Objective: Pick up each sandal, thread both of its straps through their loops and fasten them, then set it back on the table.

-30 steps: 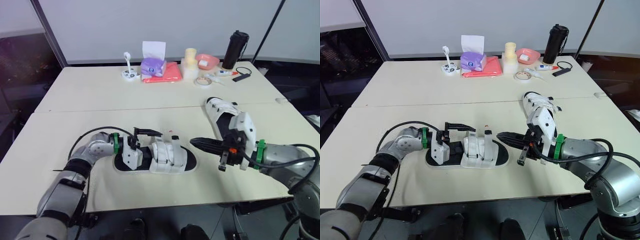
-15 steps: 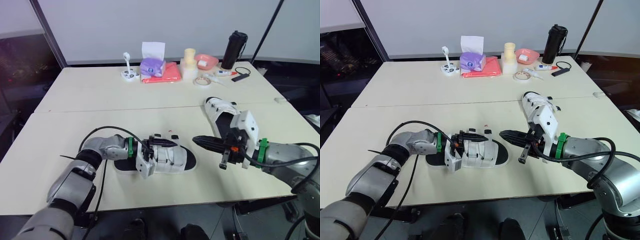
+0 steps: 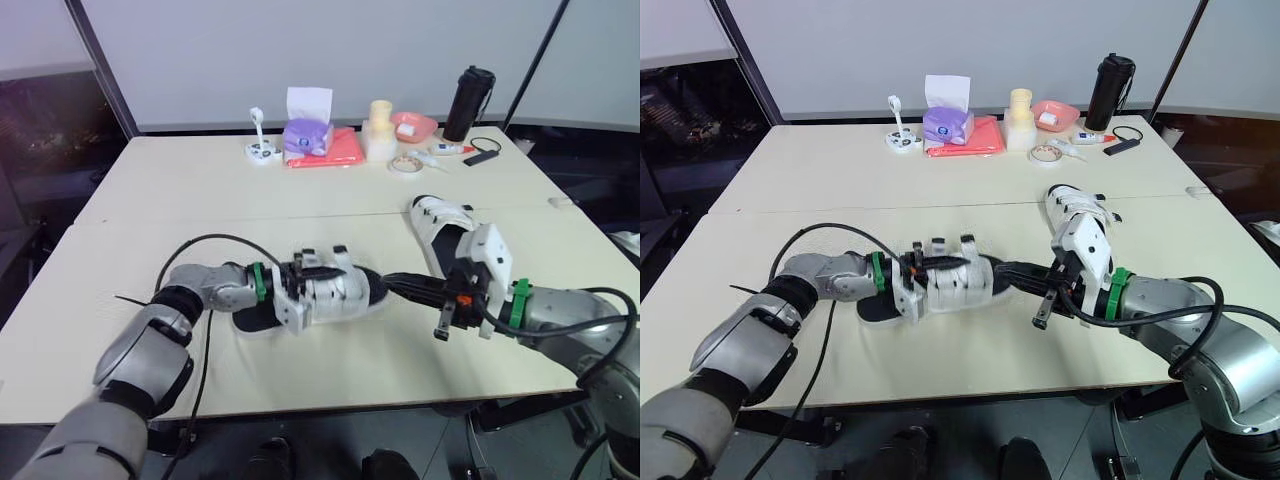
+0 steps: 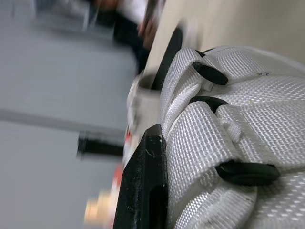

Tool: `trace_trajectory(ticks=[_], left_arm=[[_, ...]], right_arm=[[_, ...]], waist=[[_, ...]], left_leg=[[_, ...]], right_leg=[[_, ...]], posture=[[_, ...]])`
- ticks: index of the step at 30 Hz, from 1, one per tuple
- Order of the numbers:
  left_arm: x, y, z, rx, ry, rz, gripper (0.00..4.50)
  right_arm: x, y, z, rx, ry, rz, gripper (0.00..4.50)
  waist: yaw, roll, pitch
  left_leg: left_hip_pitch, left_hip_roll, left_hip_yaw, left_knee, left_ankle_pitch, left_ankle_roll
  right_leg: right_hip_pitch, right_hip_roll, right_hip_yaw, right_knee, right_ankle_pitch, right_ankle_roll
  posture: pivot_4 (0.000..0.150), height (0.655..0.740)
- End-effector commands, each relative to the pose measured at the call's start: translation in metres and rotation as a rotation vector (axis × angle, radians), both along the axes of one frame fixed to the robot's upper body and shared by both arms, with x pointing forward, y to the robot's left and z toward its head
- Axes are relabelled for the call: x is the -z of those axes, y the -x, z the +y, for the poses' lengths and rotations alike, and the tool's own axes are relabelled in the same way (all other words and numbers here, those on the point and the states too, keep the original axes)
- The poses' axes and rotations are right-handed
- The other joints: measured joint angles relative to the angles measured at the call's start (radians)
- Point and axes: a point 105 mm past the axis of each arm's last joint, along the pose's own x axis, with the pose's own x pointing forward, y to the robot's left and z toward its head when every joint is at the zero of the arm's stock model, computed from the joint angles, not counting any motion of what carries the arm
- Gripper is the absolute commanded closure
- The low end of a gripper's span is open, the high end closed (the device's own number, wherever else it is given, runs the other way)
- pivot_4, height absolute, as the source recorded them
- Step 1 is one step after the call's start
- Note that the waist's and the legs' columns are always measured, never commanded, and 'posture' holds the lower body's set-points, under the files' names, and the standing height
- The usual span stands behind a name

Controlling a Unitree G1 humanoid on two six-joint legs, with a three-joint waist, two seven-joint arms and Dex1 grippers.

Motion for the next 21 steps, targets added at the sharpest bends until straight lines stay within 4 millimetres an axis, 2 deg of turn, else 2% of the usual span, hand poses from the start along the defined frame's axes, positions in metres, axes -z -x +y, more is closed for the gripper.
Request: trace_trajectory(ticks=[1,7,12,16,21], left_arm=[[-0.033,-0.029,0.004,-0.166,0.147,0.038,4.49],[-0.035,-0.064,-0.008,-0.372,0.236,0.327,4.49],[-0.030,-0.079,-0.014,-0.505,0.218,0.419,4.49],[-0.040,-0.088,-0.021,-0.613,0.206,0.269,4.49],[-0.056,-0.102,-0.020,-0.824,0.127,-0.036,4.49]], right_arm=[[-0.007,0.000,0.001,-0.006,0.008,-0.049,4.50],[-0.007,-0.003,0.003,-0.012,0.008,-0.059,4.50],[-0.007,-0.004,0.005,-0.014,0.012,-0.070,4.50],[-0.006,-0.004,0.006,-0.012,0.012,-0.076,4.50],[-0.005,-0.004,0.006,-0.010,0.011,-0.079,4.50]], waist=[[0.000,0.000,0.000],[0.002,-0.001,0.001],[-0.002,-0.001,0.001],[-0.003,-0.002,0.001],[-0.006,-0.004,0.004]], left_leg=[[0.000,0.000,0.000,0.000,0.000,0.000],[-0.003,-0.002,-0.002,0.001,0.000,0.000],[-0.003,-0.003,-0.003,0.001,-0.001,0.001],[-0.003,-0.003,-0.003,0.001,-0.001,0.001],[-0.003,-0.004,-0.003,0.001,-0.001,0.001]], right_leg=[[0.000,0.000,0.000,0.000,0.000,0.000],[-0.001,-0.001,-0.001,0.000,0.000,0.000],[-0.001,-0.002,-0.001,0.000,-0.001,0.002],[-0.001,-0.002,-0.001,0.000,-0.001,0.002],[-0.002,-0.002,-0.001,0.001,-0.001,0.002]], posture=[[0.150,0.7400],[0.150,0.7400],[0.150,0.7400],[0.150,0.7400],[0.150,0.7400]])
